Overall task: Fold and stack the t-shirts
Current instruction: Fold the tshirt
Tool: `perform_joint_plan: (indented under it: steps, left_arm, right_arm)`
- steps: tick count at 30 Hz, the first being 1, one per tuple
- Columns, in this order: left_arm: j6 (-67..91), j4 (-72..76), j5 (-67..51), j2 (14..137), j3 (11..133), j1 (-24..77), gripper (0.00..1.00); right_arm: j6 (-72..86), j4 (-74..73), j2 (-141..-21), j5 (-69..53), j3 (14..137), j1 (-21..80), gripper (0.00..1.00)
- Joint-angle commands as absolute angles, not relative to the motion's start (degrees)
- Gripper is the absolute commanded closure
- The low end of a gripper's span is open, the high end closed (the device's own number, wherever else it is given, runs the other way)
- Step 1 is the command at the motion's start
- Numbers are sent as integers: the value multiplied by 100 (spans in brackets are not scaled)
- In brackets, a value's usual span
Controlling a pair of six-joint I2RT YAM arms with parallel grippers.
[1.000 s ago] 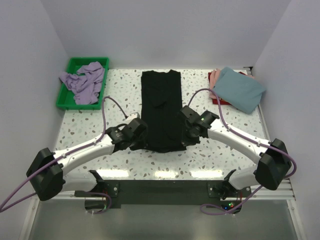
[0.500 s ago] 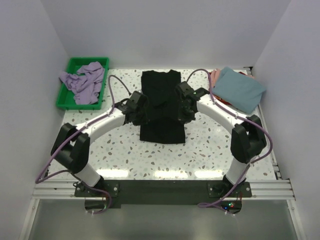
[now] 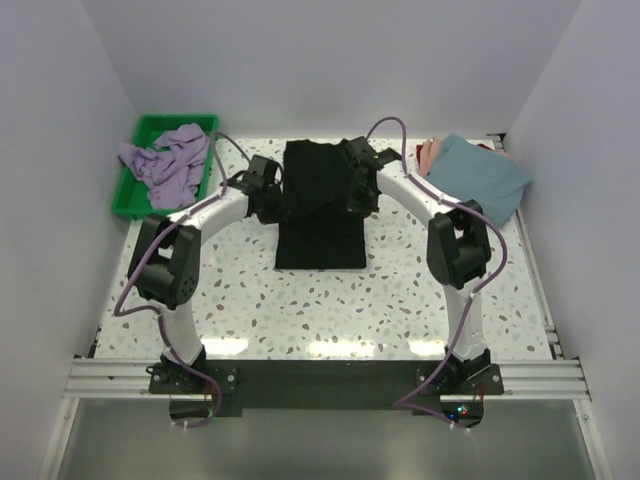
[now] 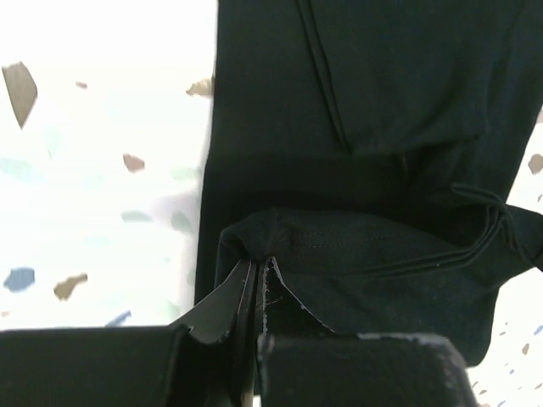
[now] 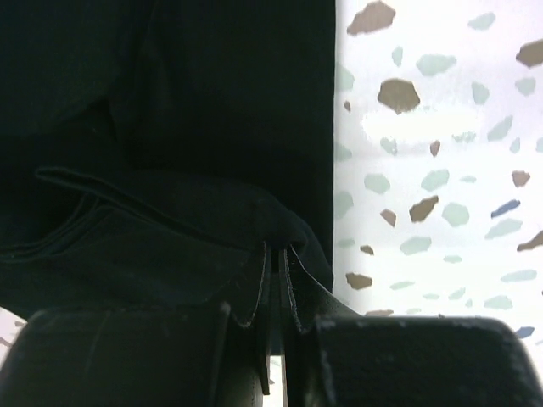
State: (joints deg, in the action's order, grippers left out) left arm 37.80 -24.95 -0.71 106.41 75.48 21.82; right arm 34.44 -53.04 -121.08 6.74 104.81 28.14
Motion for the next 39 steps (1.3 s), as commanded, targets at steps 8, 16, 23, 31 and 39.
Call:
perform_joint_plan:
  steps: [8,16,23,31,39]
  left_arm:
    - [3358,-1872,-896,11302,8296,1696,100]
    - [3243,-1819,-1256,11575,8709,1512,100]
    - [3191,-1846,-1406,11856,9043,1459,100]
    - [3357,-1881,-1152,12129,9334,1266,83]
    - [3191,-1758,-1099,11779,9115,1213,7]
  right_arm:
    - [3480,-5651,-12752,668,11636,2681,100]
    - [3612,-5713,-12858,703,11900,2610,100]
    - [3683,-5695,-13016,677,12075,2566,100]
    - [3647,-5669,-13561,624,12778,2452,100]
    - [3533,-5564,-13317,527,12956,2285,41]
